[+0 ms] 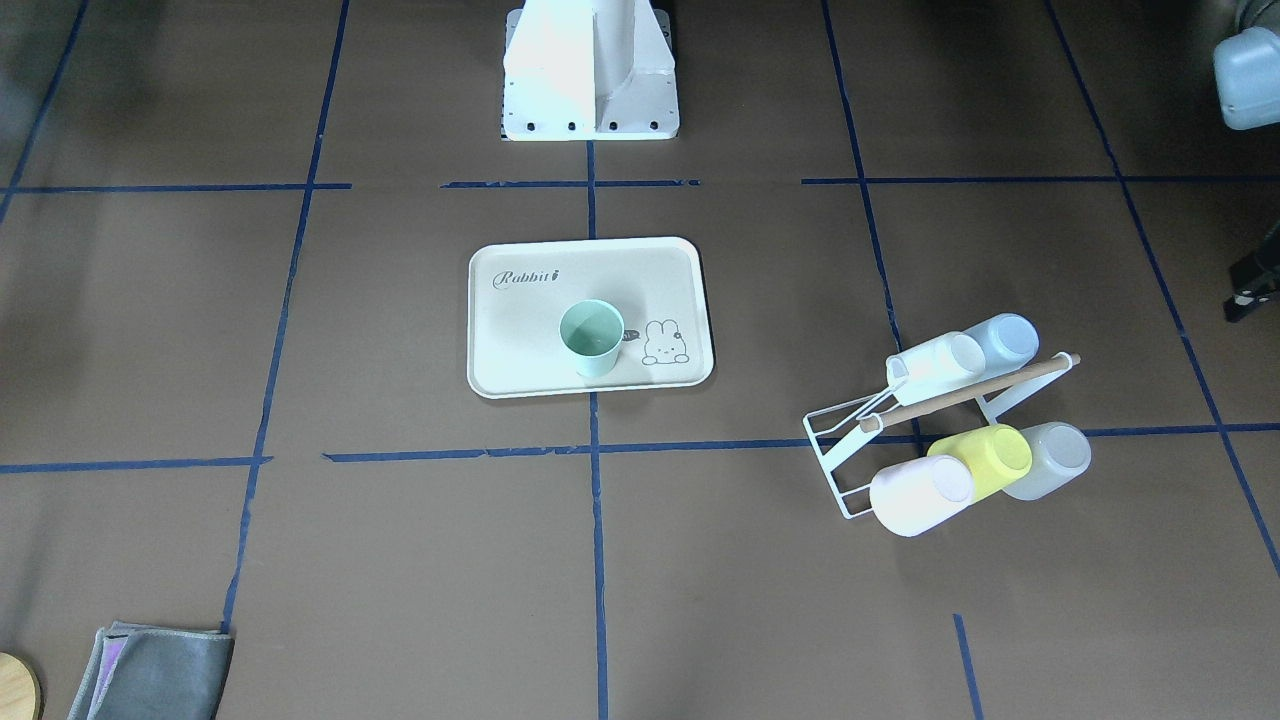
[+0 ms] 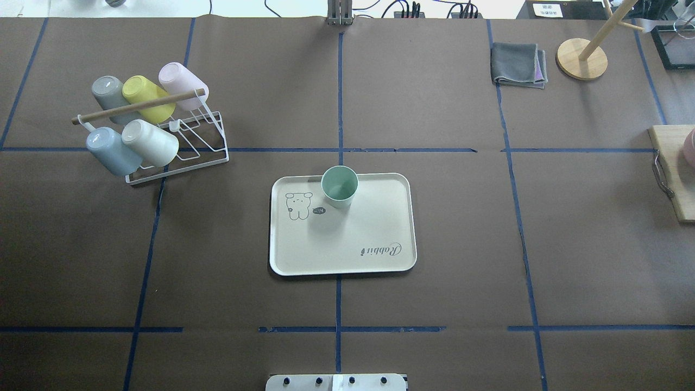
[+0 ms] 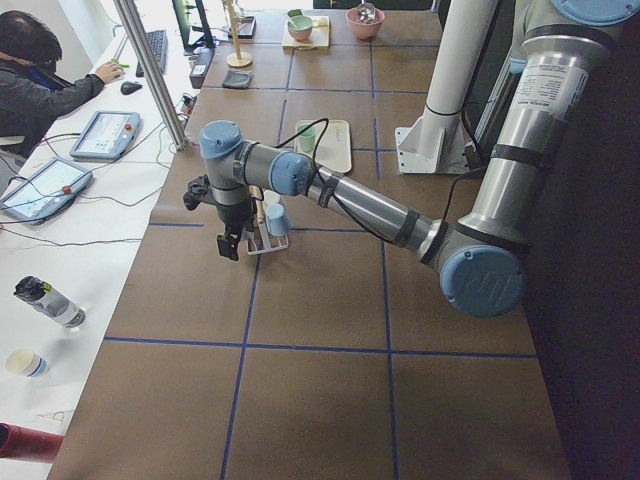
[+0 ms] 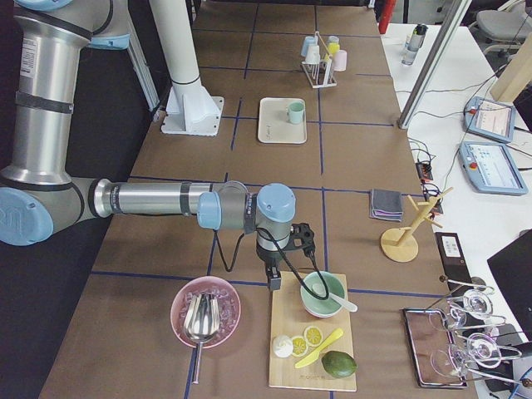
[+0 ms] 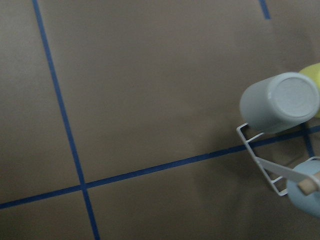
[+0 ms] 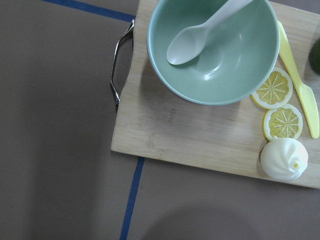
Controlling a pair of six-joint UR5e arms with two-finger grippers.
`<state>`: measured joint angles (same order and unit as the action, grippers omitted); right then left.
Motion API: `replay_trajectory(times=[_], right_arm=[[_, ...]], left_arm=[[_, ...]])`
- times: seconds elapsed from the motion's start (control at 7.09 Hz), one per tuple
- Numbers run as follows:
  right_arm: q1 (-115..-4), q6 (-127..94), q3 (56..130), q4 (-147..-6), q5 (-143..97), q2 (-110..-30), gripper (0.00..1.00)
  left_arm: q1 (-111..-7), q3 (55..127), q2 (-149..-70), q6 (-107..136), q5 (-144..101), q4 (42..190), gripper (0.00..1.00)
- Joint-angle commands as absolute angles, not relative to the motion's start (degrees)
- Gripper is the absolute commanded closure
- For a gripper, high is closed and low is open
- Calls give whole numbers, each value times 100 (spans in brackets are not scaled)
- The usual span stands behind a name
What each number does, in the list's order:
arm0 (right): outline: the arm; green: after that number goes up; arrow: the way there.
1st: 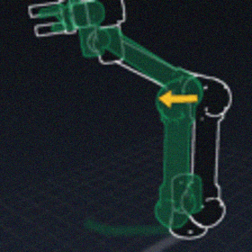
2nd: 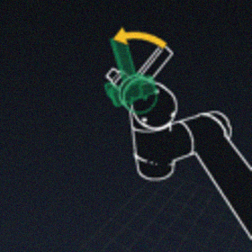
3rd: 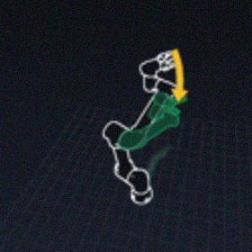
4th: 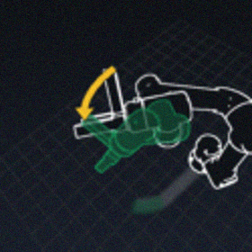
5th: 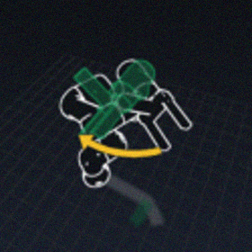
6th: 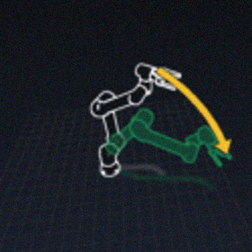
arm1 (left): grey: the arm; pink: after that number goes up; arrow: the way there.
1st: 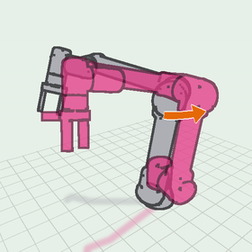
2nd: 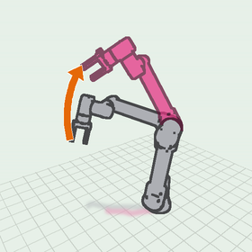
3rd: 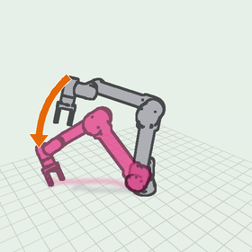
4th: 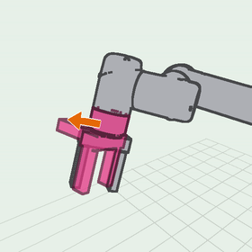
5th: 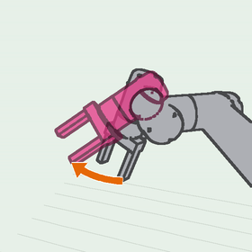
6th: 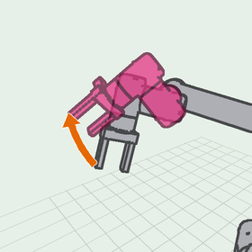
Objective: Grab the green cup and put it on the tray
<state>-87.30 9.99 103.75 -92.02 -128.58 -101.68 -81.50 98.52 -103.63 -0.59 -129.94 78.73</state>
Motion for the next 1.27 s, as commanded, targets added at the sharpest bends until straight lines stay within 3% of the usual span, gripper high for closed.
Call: replay_trajectory(times=[0.0, 0.28, 0.42, 1.13], right_arm=[[-8728, 1002, 10371, -9202, -12858, -10169, 0], [-8728, 1002, 10371, -9202, -12858, -10169, 0], [-8728, 1002, 10371, -9202, -12858, -10169, 0], [-8728, 984, 10397, -9202, -12858, -10151, 0]], left_arm=[[-8874, 9380, -9795, -1017, -13295, 7918, 0], [-9026, 9082, -8775, -1871, -13360, 8908, 0], [-9026, 8653, -8789, -1872, -13351, 8912, 0], [-9026, 8684, -8807, -1485, -13298, 8921, 0]])
